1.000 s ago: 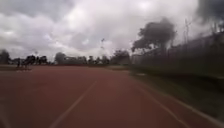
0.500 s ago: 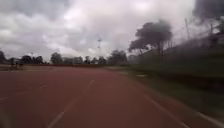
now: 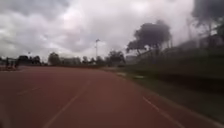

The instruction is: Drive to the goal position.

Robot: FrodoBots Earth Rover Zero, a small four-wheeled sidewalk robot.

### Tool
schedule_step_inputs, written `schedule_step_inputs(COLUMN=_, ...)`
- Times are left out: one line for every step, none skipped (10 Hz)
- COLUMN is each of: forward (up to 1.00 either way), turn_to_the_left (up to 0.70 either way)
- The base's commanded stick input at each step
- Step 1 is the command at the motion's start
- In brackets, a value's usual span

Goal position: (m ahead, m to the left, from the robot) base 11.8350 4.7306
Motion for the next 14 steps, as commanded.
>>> schedule_step_inputs(forward=0.85, turn_to_the_left=0.01)
schedule_step_inputs(forward=0.85, turn_to_the_left=0.01)
schedule_step_inputs(forward=0.85, turn_to_the_left=0.01)
schedule_step_inputs(forward=0.85, turn_to_the_left=-0.33)
schedule_step_inputs(forward=0.85, turn_to_the_left=-0.33)
schedule_step_inputs(forward=0.85, turn_to_the_left=-0.28)
schedule_step_inputs(forward=0.85, turn_to_the_left=-0.15)
schedule_step_inputs(forward=0.85, turn_to_the_left=-0.02)
schedule_step_inputs(forward=0.85, turn_to_the_left=0.01)
schedule_step_inputs(forward=0.85, turn_to_the_left=0.01)
schedule_step_inputs(forward=0.85, turn_to_the_left=0.01)
schedule_step_inputs(forward=0.85, turn_to_the_left=0.01)
schedule_step_inputs(forward=0.85, turn_to_the_left=0.01)
schedule_step_inputs(forward=0.85, turn_to_the_left=0.01)
